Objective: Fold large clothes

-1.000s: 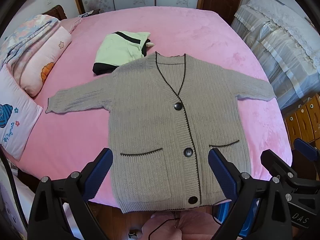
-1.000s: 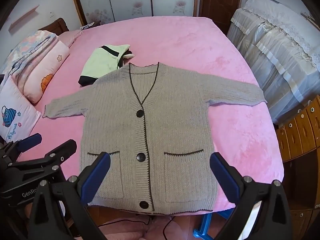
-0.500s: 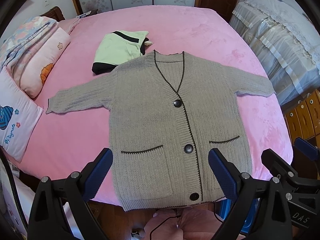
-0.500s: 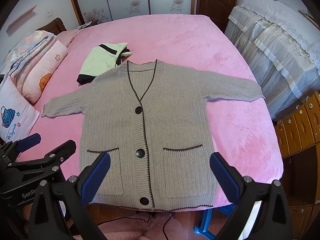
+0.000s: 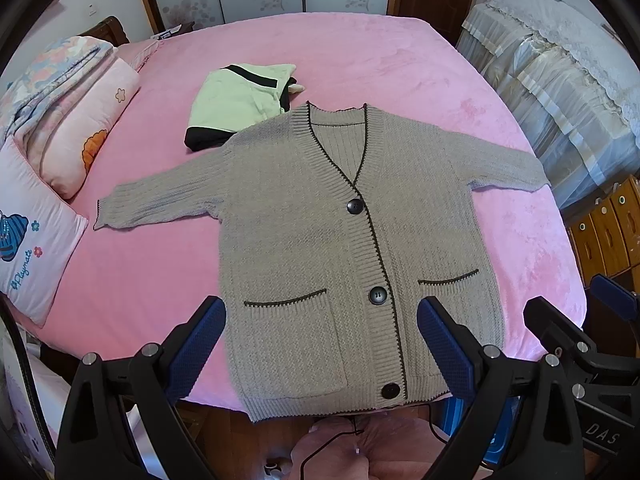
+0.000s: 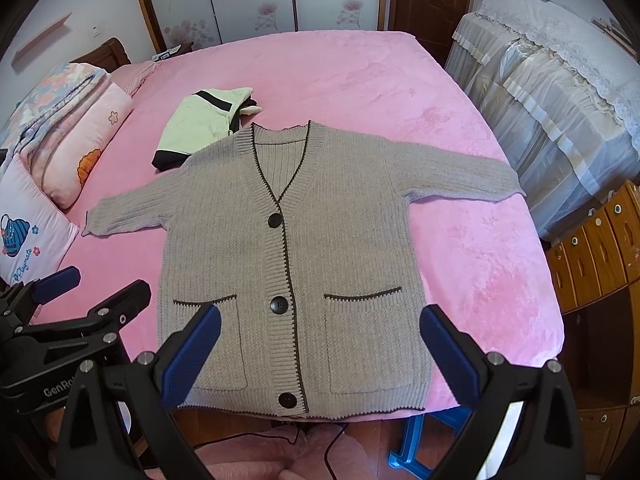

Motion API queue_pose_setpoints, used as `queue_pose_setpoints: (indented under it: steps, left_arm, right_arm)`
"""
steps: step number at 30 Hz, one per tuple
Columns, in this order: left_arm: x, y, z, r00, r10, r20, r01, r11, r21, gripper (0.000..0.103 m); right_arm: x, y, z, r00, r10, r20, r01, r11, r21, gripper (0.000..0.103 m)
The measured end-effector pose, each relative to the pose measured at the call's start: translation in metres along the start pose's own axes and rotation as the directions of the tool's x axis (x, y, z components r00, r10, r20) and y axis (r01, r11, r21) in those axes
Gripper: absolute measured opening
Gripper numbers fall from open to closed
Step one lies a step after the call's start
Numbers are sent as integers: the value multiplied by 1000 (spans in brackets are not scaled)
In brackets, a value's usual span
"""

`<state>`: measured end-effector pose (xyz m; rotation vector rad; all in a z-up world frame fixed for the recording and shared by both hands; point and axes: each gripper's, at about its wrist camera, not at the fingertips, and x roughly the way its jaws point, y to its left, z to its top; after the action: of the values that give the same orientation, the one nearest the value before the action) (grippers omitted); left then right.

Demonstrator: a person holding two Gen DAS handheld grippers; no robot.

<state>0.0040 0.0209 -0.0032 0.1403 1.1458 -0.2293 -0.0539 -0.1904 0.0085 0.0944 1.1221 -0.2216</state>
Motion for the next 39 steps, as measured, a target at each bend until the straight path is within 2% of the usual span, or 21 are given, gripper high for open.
queue_pose_setpoints:
  steps: [39]
  left_arm:
    - [-7,4,-6,1000,-7,14,7,1000,14,96]
  right_arm:
    - [-8,8,-10,1000,0,12,0,1000,7,100]
